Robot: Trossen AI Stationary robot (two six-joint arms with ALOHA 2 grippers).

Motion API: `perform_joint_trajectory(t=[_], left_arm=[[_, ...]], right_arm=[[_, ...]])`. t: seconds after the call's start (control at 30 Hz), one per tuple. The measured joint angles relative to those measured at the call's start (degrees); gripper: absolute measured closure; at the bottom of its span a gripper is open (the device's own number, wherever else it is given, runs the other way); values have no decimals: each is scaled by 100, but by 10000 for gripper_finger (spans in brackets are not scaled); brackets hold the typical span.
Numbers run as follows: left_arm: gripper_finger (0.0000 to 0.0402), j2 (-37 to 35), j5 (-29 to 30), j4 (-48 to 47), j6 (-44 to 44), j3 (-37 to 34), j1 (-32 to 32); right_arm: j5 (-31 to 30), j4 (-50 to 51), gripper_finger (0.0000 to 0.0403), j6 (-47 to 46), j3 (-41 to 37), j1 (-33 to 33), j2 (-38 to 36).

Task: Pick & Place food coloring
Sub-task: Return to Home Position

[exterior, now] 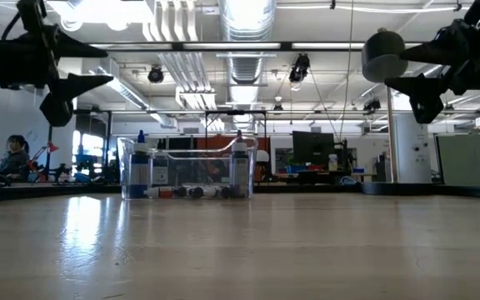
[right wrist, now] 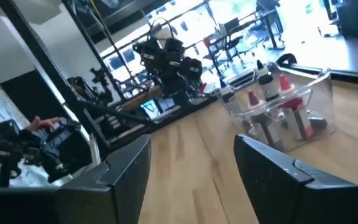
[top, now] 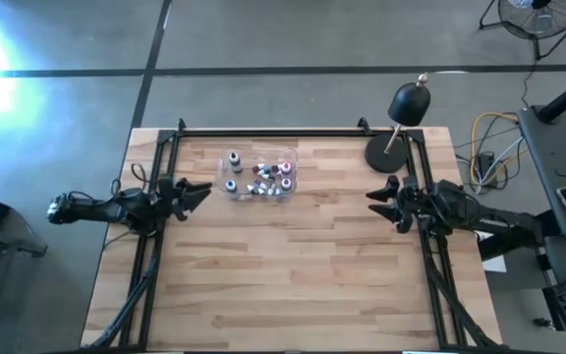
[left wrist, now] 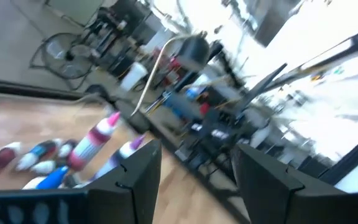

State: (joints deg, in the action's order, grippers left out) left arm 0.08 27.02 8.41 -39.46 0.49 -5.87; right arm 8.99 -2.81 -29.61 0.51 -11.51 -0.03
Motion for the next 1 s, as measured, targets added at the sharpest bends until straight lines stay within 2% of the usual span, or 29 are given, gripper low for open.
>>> perform_joint_trajectory(t=[0.17,0.4,1.0], left_arm=[[229,-2,-25,-91,2,-2,217],[229,-2,39,-279,0,-7,1214],[229,-2,93,-394,2,-11,1220]], right_arm=[[-7,2,179,0,0,107,0],[-7,79,179,2,0,101,2],[-7,81,179,2,0,101,17]])
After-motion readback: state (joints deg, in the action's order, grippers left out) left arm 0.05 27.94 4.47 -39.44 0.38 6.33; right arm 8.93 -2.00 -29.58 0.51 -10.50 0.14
